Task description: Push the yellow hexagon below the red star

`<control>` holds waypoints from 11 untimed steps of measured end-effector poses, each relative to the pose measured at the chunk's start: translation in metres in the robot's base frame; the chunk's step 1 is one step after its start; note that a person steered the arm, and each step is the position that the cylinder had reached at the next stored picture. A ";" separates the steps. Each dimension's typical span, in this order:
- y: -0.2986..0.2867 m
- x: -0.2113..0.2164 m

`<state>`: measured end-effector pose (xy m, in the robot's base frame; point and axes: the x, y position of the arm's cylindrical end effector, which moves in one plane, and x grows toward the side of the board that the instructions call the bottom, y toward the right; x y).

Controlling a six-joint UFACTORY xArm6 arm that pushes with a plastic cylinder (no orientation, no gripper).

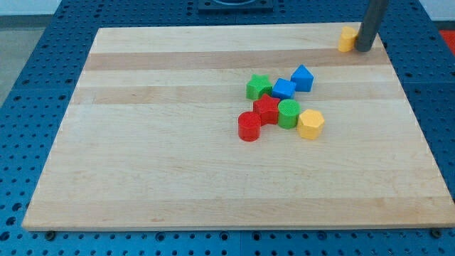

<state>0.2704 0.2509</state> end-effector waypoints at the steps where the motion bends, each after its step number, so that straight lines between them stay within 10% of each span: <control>1: 0.000 0.000; 3: 0.000 0.012; 8: -0.092 0.199; 11: -0.135 0.210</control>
